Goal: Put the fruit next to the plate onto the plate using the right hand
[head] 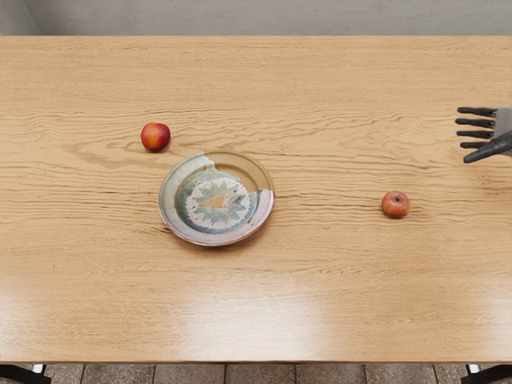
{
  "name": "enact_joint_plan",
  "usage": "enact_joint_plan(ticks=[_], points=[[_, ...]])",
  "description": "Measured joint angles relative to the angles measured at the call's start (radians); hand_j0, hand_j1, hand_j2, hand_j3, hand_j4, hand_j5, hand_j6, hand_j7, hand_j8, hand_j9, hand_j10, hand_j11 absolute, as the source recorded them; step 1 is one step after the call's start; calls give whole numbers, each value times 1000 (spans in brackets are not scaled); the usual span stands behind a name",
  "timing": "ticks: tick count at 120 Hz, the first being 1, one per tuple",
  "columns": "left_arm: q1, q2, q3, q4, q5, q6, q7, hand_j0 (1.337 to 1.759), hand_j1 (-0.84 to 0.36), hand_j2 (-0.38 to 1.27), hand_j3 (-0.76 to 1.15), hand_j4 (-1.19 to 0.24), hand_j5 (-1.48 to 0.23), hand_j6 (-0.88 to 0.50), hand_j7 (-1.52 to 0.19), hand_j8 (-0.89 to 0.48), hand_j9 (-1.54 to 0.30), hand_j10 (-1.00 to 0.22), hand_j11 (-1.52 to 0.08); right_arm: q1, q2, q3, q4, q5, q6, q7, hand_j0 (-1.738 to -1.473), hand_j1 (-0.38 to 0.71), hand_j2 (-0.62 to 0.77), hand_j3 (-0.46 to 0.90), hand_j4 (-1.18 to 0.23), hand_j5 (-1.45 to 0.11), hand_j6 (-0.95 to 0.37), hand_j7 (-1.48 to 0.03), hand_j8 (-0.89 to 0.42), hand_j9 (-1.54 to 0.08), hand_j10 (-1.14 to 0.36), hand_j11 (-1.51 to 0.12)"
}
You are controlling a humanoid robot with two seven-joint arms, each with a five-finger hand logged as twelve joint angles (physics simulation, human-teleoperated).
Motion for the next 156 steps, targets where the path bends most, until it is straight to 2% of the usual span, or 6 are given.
enact_joint_plan(ticks=[17,27,48,68,90,156], points=[[0,0,0,0,0,0,0,1658,335,3,0,-13,-16,-13,-15,-13,-15,-12,-15,24,4,2,5,-31,0,-49,-1658,-349,0,0,0,0,1,0,1,0,1,0],[0,0,0,0,0,0,0,1658,335,3,0,-13,-16,-13,-15,-13,-15,-12,-15,50,-6,16,38,-164,0,-89,-1658,-349,0,0,0,0,1,0,1,0,1,0],[1,0,0,0,0,-1,0,1658,335,3,0,-13,-16,-13,-15,-13,-15,-12,-15,18,-148,32,567,-561,-49,-140,-1658,-345,-1,0,-5,-5,-5,-5,-5,-5,-4,-5],[1,0,0,0,0,0,0,1658,335,3,0,-13,-16,-13,-15,-13,-15,-12,-15,-58,-93,33,771,-839,-227,-161,-1658,-343,-1,0,-9,-8,-10,-7,-9,-8,-8,-8],[0,0,0,0,0,0,0,1658,335,3,0,-13,-16,-13,-15,-13,-15,-12,-15,-136,1,27,826,-1038,-400,-165,-1658,-336,-1,0,-17,-17,-18,-16,-17,-16,-16,-16],[0,0,0,0,0,0,0,1658,335,3,0,-13,-16,-13,-15,-13,-15,-12,-15,-257,90,10,837,-1166,-625,-166,-1658,-124,-35,0,-194,-247,-196,-246,-195,-247,-193,-247]])
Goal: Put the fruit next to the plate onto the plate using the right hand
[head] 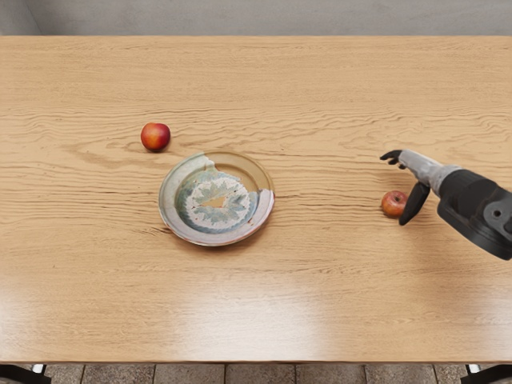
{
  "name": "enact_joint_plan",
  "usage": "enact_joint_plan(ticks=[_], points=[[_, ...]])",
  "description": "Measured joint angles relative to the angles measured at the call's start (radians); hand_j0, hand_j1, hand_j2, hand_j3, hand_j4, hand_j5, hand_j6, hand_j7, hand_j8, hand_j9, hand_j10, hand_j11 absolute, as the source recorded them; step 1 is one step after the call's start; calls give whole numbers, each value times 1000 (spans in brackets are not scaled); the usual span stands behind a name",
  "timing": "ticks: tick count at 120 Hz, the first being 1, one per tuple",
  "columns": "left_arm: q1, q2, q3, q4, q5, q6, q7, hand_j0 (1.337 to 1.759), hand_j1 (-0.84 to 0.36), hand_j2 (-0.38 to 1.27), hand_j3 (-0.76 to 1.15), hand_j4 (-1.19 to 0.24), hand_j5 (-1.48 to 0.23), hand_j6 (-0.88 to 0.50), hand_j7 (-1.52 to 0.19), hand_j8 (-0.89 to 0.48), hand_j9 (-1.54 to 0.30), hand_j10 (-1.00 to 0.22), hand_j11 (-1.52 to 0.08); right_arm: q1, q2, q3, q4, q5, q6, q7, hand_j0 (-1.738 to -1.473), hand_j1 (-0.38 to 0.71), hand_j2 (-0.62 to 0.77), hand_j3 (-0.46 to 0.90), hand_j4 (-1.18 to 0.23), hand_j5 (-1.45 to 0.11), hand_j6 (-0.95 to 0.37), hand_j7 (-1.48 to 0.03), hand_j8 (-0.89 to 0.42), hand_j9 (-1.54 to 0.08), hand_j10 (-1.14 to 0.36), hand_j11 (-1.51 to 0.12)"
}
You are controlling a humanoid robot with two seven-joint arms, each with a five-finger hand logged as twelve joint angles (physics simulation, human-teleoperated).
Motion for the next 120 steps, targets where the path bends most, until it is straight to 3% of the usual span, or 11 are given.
enact_joint_plan(ticks=[85,120], points=[[0,0,0,0,0,0,0,1658,335,3,0,-13,-15,-13,-15,-13,-15,-12,-15,-28,7,3,9,-5,-27,0,-1657,195,-73,0,-472,-622,-477,-616,-473,-621,-473,-620],[0,0,0,0,0,0,0,1658,335,3,0,-13,-15,-13,-15,-13,-15,-12,-15,-27,10,8,33,6,-25,0,-1658,254,-4,0,-526,-699,-442,-691,-495,-700,-526,-699]])
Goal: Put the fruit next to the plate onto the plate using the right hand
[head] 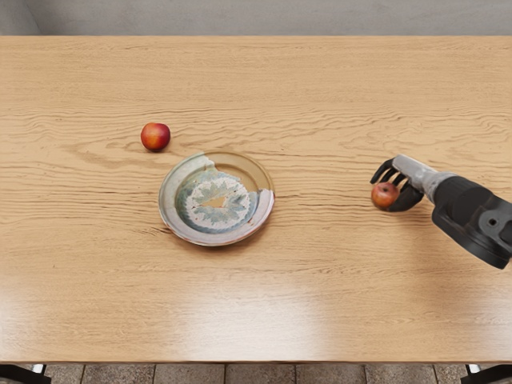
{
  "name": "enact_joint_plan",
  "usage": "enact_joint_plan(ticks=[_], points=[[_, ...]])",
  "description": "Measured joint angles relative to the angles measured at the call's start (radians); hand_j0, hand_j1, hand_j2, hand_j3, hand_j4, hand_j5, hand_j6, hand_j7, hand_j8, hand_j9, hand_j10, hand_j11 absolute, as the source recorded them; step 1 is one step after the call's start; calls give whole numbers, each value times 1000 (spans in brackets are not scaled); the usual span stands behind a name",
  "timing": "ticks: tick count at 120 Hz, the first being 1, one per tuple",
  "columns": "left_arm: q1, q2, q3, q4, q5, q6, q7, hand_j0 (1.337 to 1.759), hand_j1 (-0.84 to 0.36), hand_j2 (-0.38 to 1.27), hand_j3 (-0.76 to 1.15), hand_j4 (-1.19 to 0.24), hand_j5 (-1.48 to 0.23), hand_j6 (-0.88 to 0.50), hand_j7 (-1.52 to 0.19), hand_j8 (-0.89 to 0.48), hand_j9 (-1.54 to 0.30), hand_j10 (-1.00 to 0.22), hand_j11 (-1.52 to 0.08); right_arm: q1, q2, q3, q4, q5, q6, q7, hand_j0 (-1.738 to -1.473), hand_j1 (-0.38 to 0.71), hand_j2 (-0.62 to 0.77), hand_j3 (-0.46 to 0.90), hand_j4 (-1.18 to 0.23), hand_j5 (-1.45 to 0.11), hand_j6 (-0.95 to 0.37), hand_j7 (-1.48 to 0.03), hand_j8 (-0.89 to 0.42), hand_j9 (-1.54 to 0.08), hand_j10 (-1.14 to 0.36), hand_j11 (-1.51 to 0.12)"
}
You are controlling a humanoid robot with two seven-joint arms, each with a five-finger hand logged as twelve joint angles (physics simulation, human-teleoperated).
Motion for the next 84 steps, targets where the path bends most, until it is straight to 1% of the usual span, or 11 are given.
enact_joint_plan(ticks=[36,50,84], points=[[0,0,0,0,0,0,0,1658,335,3,0,-13,-15,-13,-15,-13,-15,-12,-15,6,-6,25,23,59,8,0,-1657,265,78,0,-566,-766,-441,-750,-484,-767,-566,-767],[1,0,0,0,0,0,0,1658,335,3,0,-13,-15,-13,-15,-13,-15,-12,-15,10,-9,38,51,85,9,0,-1657,269,104,0,-576,-779,-440,-764,-482,-779,-576,-780],[0,0,0,0,0,0,0,1658,335,3,0,-13,-15,-13,-15,-13,-15,-12,-15,15,21,52,87,130,11,0,-1657,267,98,0,-584,-796,-433,-776,-474,-789,-587,-789]])
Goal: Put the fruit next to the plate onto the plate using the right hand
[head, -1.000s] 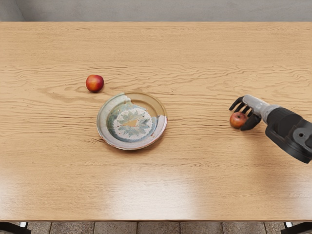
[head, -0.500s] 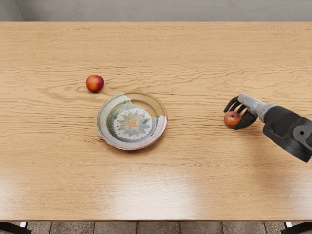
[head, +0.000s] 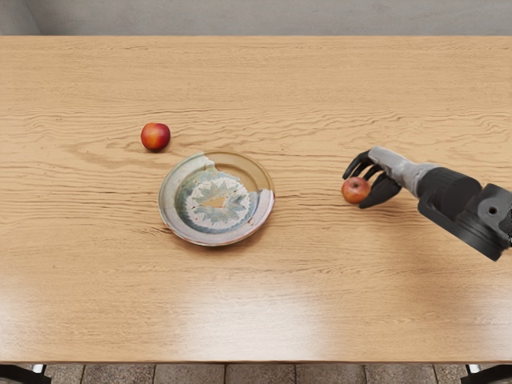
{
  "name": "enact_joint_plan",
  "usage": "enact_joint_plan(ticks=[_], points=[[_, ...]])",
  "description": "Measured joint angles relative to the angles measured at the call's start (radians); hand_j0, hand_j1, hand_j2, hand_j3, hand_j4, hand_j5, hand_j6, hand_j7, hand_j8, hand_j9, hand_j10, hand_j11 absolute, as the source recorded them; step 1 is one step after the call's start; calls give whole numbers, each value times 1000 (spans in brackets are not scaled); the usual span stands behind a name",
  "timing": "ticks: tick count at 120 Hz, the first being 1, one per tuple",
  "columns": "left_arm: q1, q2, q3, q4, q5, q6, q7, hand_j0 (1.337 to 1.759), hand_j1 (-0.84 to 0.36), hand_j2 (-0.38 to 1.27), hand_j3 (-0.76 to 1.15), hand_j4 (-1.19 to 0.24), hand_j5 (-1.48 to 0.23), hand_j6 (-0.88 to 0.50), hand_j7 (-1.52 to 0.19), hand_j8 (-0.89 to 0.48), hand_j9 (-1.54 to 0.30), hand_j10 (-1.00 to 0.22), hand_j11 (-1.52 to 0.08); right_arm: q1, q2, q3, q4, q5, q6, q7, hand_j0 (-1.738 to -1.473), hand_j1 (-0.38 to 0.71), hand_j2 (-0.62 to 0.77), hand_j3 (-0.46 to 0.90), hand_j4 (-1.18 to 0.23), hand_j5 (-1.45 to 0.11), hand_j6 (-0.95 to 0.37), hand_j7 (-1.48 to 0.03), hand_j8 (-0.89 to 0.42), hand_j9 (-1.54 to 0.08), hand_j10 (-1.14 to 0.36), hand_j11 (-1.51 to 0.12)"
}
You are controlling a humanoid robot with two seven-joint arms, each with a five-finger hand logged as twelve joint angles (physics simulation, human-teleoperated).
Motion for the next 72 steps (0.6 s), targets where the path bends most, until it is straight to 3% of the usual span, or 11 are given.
enact_joint_plan(ticks=[72], points=[[1,0,0,0,0,0,0,1658,335,3,0,-13,-15,-13,-15,-13,-15,-12,-15,44,108,7,30,61,23,0,-1658,280,89,1,-580,-808,-410,-780,-450,-804,-583,-805]])
